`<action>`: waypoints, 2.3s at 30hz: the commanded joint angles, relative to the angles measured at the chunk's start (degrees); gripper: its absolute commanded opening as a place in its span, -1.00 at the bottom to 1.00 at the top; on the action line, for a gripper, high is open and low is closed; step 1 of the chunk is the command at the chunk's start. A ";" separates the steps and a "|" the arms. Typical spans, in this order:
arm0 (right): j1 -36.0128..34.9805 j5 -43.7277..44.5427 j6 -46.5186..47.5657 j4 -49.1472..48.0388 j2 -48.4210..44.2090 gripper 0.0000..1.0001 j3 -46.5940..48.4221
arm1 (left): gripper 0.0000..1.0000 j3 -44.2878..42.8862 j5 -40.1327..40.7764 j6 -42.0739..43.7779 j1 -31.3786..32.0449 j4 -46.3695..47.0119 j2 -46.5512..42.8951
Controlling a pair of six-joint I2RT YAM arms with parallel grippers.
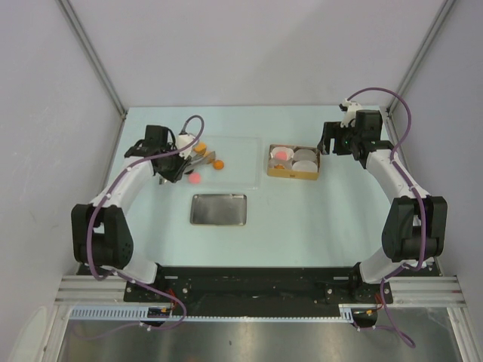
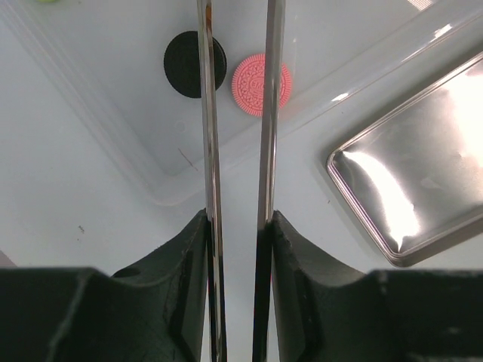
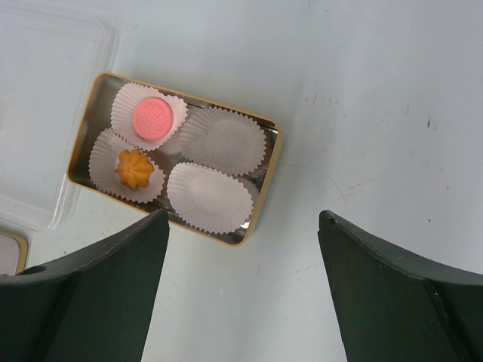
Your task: Pack the cookies
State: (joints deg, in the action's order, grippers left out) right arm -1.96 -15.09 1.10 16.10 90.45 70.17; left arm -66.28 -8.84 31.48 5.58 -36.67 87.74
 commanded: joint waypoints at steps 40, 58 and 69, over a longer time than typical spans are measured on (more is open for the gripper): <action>3.00 0.59 -0.40 -1.60 -3.88 0.69 0.32 | -0.52 -36.19 -5.75 -7.05 31.41 2.83 20.70; 4.77 -0.11 -0.49 -1.77 -5.11 0.69 0.32 | -0.52 -41.38 -4.08 -6.61 33.17 3.44 29.85; 5.30 -0.64 -0.49 -1.33 -5.11 0.69 0.32 | -0.52 -41.12 -2.94 -6.17 33.26 3.44 31.61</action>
State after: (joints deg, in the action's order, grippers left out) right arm 2.92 -14.68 1.04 15.94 87.57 70.17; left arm -104.51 -12.12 25.47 38.30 -35.18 119.09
